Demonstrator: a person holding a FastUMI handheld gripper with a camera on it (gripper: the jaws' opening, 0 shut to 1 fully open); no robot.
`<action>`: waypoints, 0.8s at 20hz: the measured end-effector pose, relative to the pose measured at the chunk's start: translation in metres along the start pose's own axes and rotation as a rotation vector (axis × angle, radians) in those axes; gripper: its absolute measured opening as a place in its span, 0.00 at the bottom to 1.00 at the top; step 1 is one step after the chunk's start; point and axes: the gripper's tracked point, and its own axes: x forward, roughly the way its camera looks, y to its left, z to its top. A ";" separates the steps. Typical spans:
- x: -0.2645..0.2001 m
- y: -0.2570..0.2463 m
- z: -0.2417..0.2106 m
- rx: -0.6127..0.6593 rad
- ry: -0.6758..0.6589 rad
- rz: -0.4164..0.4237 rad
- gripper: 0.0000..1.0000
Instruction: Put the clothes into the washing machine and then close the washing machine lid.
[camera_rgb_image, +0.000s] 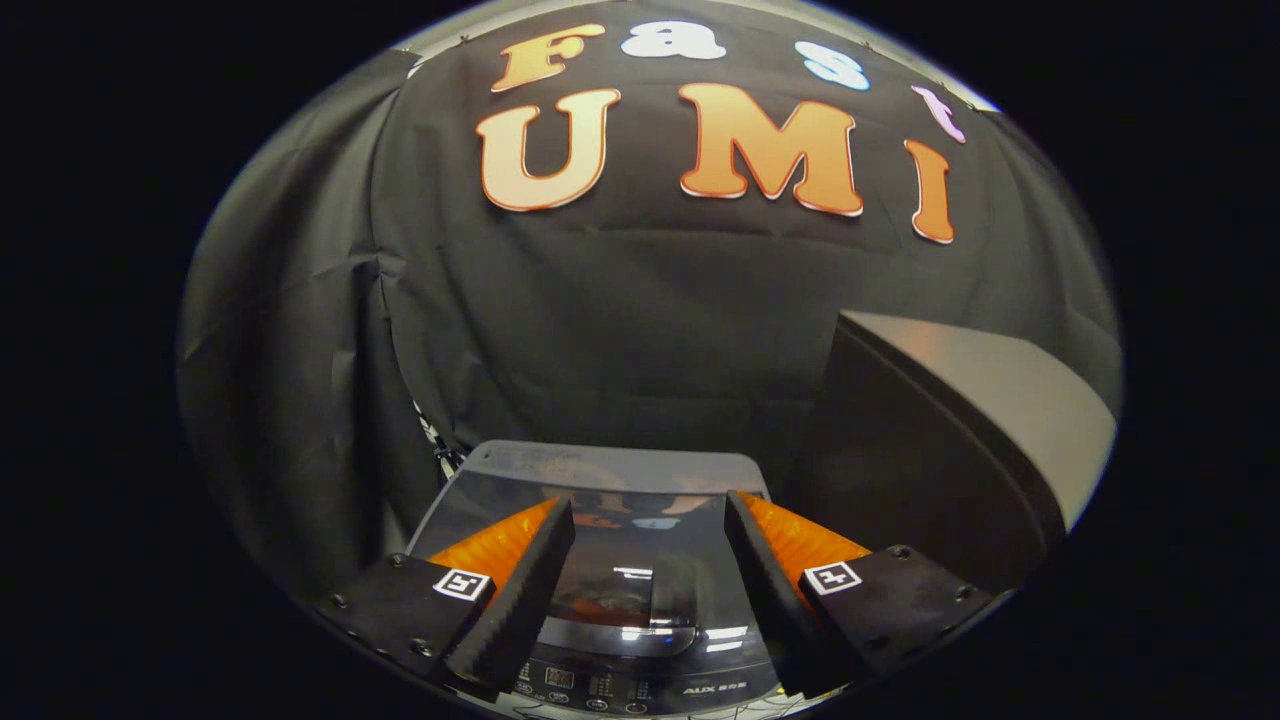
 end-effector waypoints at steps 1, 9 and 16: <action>-0.006 0.002 0.013 -0.001 -0.021 0.008 0.98; -0.075 0.005 0.128 0.005 -0.245 0.043 0.98; -0.161 -0.021 0.199 0.027 -0.384 0.019 0.98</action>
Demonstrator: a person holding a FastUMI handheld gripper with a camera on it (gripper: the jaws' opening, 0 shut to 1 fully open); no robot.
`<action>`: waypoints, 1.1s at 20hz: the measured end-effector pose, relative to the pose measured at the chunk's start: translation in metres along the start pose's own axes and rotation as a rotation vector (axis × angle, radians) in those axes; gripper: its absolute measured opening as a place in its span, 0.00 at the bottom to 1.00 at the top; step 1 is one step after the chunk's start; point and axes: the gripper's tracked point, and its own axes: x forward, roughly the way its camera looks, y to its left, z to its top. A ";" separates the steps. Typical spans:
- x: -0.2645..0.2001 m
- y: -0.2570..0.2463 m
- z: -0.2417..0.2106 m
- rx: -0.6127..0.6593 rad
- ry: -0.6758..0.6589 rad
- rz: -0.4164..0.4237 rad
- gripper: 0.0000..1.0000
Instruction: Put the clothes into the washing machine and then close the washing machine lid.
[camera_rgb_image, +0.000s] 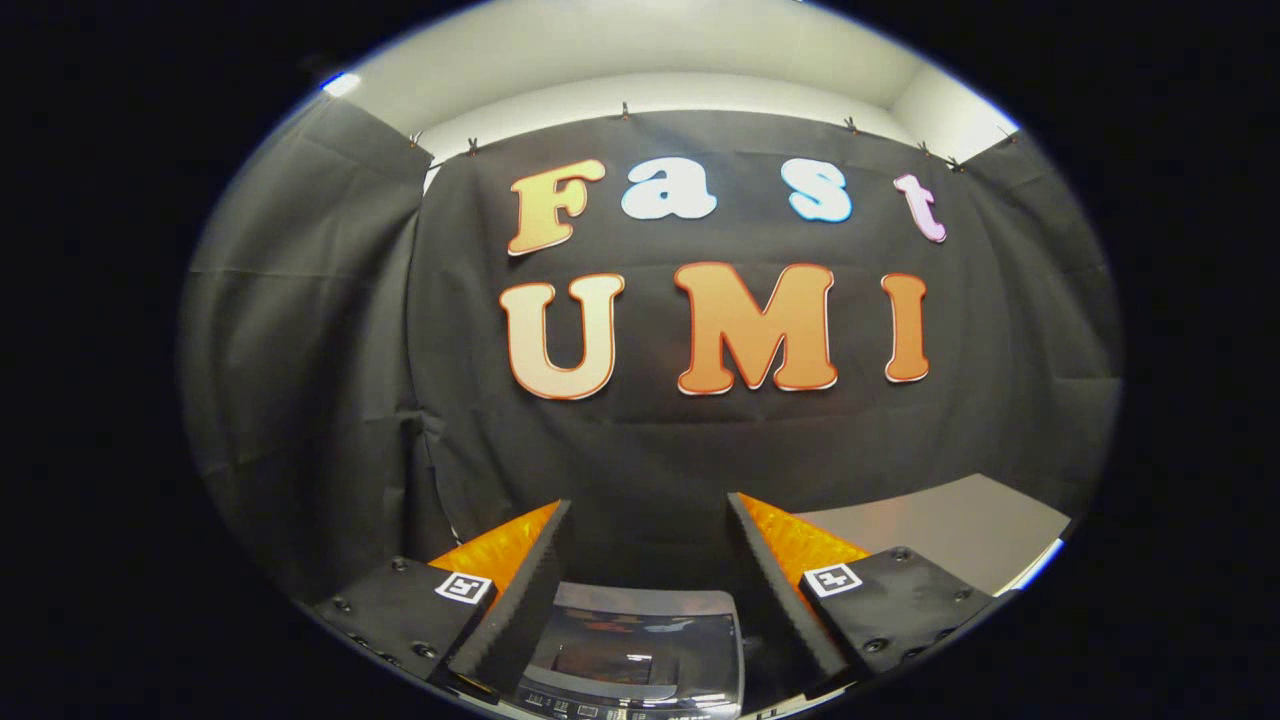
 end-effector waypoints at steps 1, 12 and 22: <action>-0.004 -0.005 0.010 -0.001 -0.012 -0.008 0.98; -0.074 -0.057 0.080 -0.058 -0.100 -0.094 0.98; -0.114 -0.089 0.090 -0.075 -0.095 -0.148 0.98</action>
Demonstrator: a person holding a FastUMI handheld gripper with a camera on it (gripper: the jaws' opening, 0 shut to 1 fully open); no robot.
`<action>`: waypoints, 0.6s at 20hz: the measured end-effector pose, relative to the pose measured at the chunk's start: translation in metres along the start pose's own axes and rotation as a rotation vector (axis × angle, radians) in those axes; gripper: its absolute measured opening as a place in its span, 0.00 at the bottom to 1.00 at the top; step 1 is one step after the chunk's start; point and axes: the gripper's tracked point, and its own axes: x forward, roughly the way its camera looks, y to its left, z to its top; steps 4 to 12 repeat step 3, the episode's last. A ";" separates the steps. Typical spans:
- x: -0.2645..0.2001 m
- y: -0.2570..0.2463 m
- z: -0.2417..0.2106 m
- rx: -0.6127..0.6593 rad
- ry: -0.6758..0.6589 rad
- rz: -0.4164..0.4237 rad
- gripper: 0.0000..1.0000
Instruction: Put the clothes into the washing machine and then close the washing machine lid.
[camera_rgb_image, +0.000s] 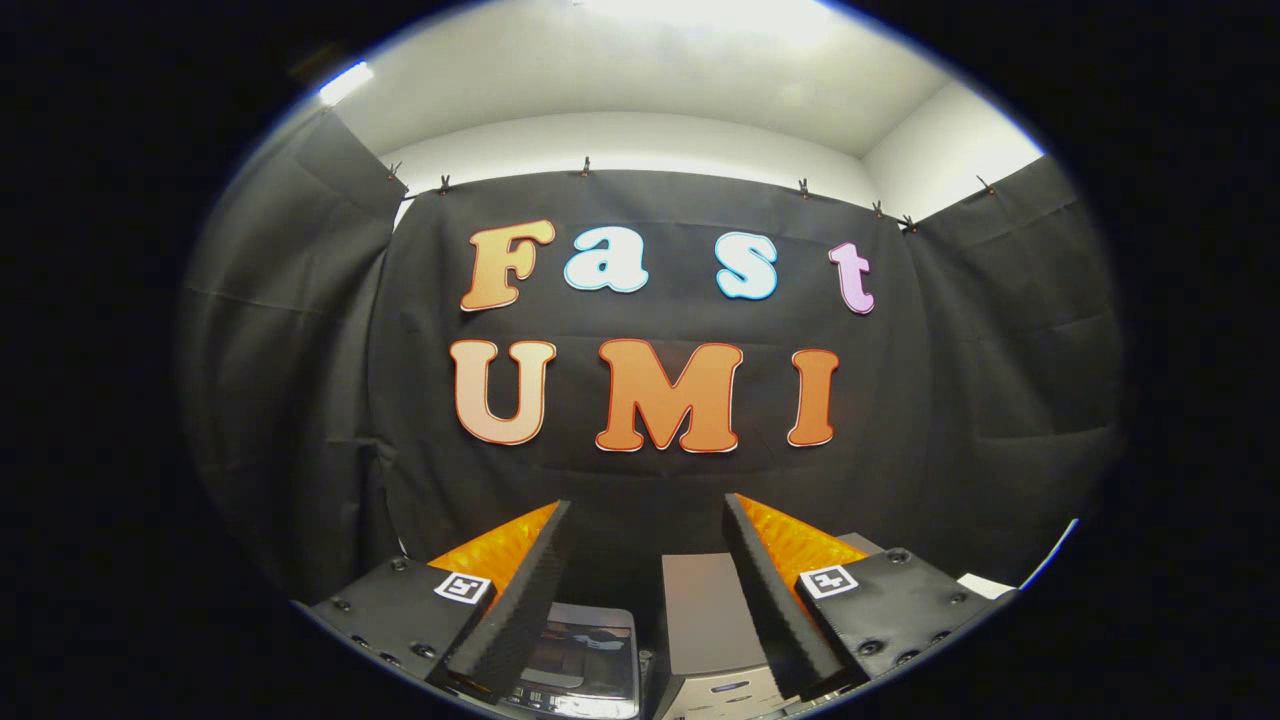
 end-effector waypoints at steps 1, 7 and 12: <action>-0.001 -0.003 0.000 -0.001 0.002 -0.005 0.98; -0.005 -0.009 0.000 -0.004 0.009 -0.018 0.98; -0.005 -0.009 0.000 -0.004 0.009 -0.018 0.98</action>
